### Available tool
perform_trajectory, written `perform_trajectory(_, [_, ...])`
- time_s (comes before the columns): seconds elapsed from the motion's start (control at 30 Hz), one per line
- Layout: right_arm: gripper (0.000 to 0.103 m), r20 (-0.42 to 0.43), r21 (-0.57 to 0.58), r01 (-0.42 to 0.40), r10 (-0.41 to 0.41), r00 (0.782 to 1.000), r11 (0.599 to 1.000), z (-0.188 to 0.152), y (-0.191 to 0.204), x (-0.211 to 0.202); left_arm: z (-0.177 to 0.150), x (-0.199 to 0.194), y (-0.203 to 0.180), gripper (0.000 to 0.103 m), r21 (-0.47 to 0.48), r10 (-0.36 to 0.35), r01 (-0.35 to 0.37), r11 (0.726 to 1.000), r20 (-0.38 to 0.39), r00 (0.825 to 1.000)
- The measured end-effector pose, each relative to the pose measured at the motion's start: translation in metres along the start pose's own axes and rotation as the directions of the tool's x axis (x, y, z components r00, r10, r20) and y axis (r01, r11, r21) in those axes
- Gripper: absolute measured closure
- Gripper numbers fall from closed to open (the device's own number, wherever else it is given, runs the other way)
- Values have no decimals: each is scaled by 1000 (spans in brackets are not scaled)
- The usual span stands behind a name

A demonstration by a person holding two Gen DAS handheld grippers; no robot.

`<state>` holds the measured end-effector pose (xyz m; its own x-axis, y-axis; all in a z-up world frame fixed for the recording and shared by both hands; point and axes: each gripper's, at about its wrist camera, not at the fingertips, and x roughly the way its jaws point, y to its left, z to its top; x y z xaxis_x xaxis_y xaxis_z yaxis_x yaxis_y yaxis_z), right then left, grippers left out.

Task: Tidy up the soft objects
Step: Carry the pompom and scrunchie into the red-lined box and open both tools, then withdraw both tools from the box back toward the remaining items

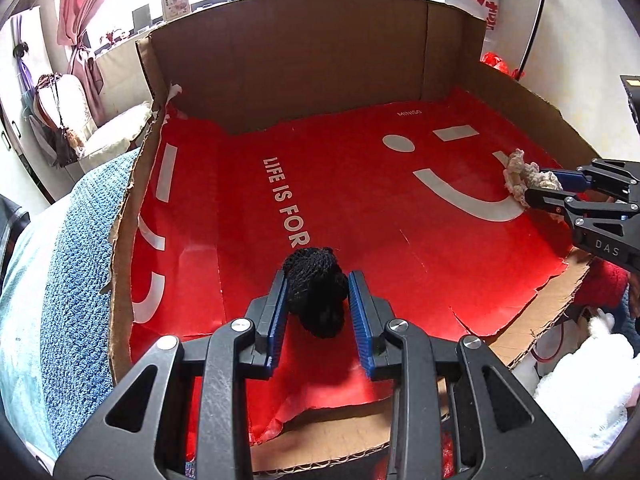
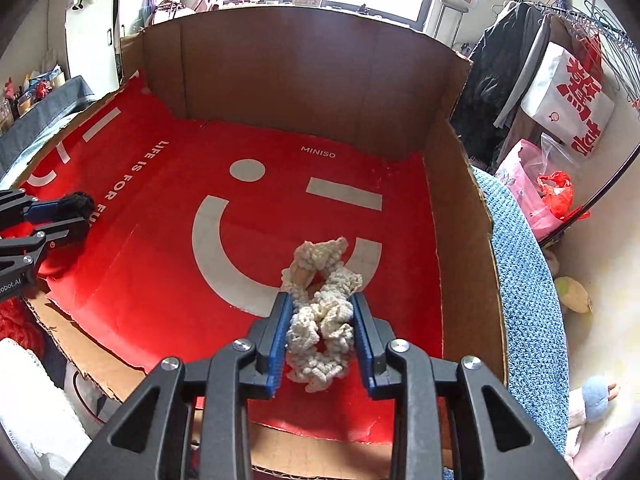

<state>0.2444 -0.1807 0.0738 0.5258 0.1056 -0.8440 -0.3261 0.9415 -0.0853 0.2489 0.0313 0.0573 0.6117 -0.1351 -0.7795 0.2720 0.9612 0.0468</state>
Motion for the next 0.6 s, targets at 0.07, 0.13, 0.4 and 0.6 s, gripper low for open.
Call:
perform_trajectory(0.07, [72, -1, -1, 1, -1, 1000, 1000, 0, 1, 0, -1, -1, 1, 75, 2, 1, -1, 1000, -3, 1000])
perform_trajectory(0.13, [71, -1, -3, 0, 0, 1000, 1000, 0, 1, 0, -1, -1, 1, 75, 1, 3, -3, 1000, -2, 1000])
perform_trajectory(0.4, [64, 0, -7, -15, 15, 1000, 1000, 0, 2, 0, 0, 1, 0, 74, -1, 5, -5, 1000, -3, 1000])
perform_trajectory(0.6, [59, 2, 2, -42, 42, 999, 999, 1, 2, -2, -1, 0, 2, 71, -8, 2, -2, 1000, -6, 1000])
